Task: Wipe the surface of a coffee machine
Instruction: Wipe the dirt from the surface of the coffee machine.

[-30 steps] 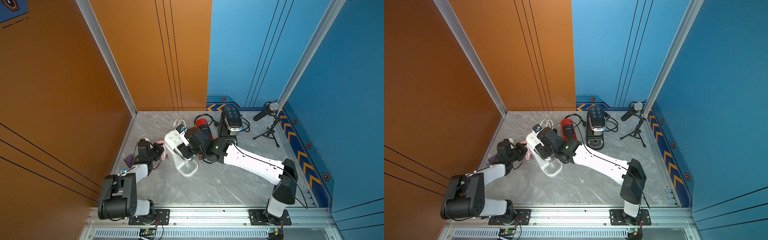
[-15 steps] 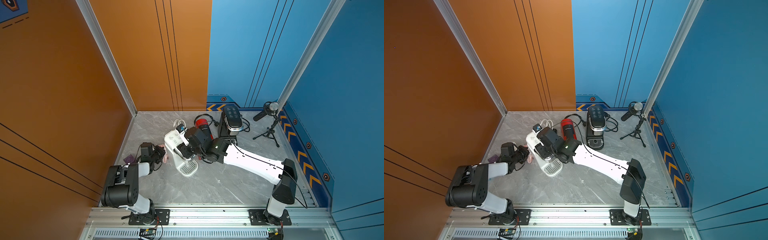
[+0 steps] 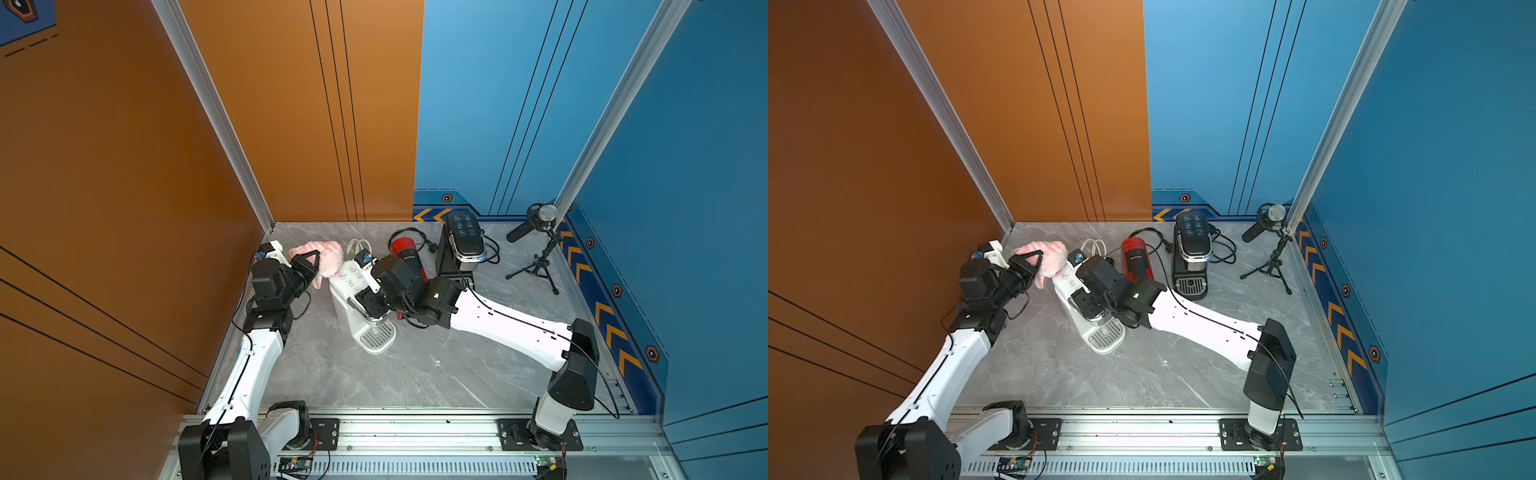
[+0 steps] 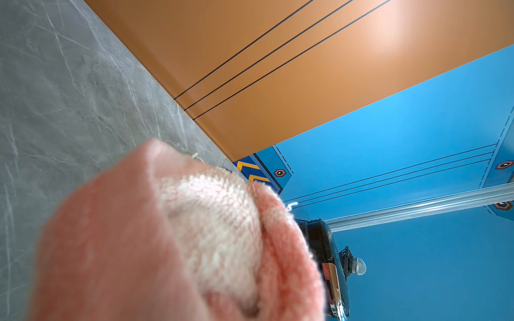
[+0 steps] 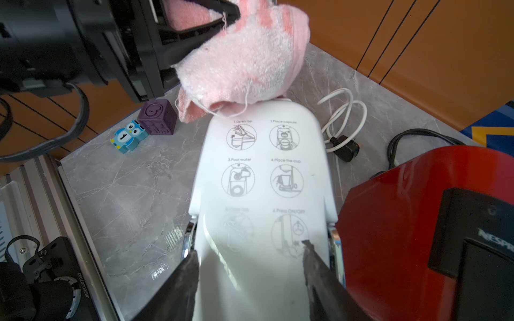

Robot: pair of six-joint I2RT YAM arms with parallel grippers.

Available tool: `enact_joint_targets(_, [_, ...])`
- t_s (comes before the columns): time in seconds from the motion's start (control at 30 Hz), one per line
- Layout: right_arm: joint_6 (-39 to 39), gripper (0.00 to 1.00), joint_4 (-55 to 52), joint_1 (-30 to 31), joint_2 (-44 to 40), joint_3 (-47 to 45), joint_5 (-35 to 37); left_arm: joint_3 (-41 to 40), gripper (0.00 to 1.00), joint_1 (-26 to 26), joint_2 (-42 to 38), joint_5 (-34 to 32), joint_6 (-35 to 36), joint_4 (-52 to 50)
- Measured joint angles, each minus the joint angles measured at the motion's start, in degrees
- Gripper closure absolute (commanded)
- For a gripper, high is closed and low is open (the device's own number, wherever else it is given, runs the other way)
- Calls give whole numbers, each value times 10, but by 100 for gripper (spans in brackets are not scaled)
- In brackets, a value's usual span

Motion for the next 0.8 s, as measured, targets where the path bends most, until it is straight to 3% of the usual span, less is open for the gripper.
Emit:
enact_joint_targets(0.2, [0, 39, -1, 0, -8, -9, 0, -7, 100, -7, 80, -13, 31, -18])
enact_joint_targets(0.4, [0, 39, -4, -3, -19, -20, 1, -68, 100, -17, 153, -29, 56, -12])
enact_joint_targets(0.7, [0, 36, -16, -7, -27, -25, 6, -126, 100, -26, 162, -60, 66, 11])
enact_joint_targets(0.8, [0, 35, -29, -12, -33, -25, 7, -125, 100, -26, 111, -78, 68, -45])
